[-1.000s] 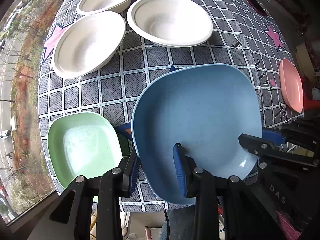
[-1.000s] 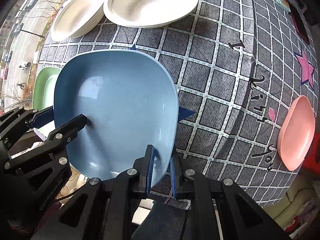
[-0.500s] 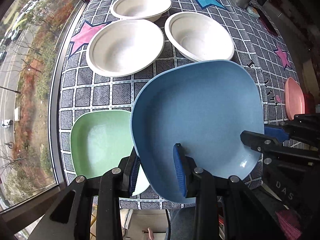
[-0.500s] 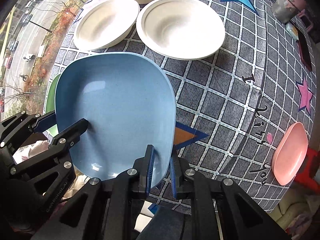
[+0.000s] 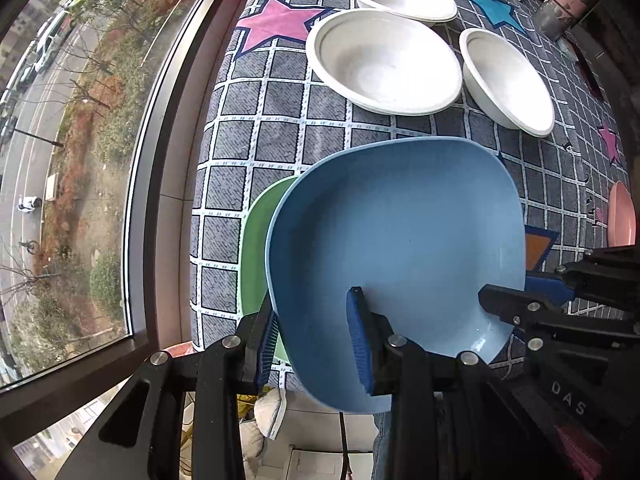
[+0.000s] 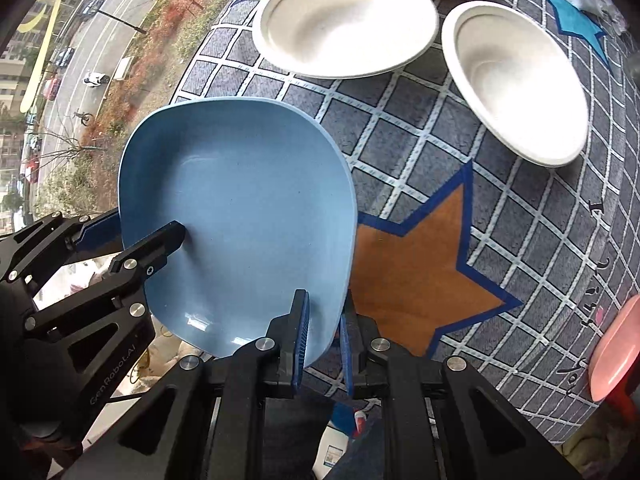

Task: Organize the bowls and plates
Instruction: 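Lift the blue plate, lower it onto the green plate, open both grippers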

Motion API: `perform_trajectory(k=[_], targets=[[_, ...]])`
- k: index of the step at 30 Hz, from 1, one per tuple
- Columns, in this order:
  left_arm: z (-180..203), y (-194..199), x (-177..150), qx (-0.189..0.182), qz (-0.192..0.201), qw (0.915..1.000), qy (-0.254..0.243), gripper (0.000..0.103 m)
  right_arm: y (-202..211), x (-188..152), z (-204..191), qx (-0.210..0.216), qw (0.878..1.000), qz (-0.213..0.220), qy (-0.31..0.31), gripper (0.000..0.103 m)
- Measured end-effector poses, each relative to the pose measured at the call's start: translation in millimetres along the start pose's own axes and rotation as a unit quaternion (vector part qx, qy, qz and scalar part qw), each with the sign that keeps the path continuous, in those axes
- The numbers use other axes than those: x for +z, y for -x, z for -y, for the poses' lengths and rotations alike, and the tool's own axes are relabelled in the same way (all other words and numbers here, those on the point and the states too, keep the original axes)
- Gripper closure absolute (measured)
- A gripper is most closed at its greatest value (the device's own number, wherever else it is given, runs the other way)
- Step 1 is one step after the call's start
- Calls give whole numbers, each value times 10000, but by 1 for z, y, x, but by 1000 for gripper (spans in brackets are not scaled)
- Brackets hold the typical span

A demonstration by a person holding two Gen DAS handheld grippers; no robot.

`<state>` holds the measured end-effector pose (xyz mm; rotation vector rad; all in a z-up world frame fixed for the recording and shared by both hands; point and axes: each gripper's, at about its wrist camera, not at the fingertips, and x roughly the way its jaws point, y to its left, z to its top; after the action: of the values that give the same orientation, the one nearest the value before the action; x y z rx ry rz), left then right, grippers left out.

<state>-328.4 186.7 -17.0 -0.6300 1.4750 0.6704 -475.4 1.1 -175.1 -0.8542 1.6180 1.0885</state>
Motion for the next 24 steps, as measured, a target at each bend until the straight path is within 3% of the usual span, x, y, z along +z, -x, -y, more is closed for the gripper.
perform_trajectory(k=[10,13,15,16,17,19,24], targets=[[21,-34,22,338,37,9994,62,66,-31,7,-14,213,9987,-368,-297,86],[44,-44,23,347,42,9994,43,50,-30,6,-11,210,9986,-378,-304,86],[50,-44,23,484,85,9988,10,29,-31,5,-15,172,9989,-379,-213,85],[52,-42,22,586,150,9982,-5,26,-30,3,-15,86,9992,-364,-164,79],[55,-42,22,628,194,9978,-1,23,-35,3,-25,-49,9994,-314,-119,55],[51,-39,19,591,168,9981,59,23,-21,0,-13,-102,9999,-81,-59,18],[45,-41,17,586,186,9980,138,23,-5,-20,26,-107,9993,87,-353,18]])
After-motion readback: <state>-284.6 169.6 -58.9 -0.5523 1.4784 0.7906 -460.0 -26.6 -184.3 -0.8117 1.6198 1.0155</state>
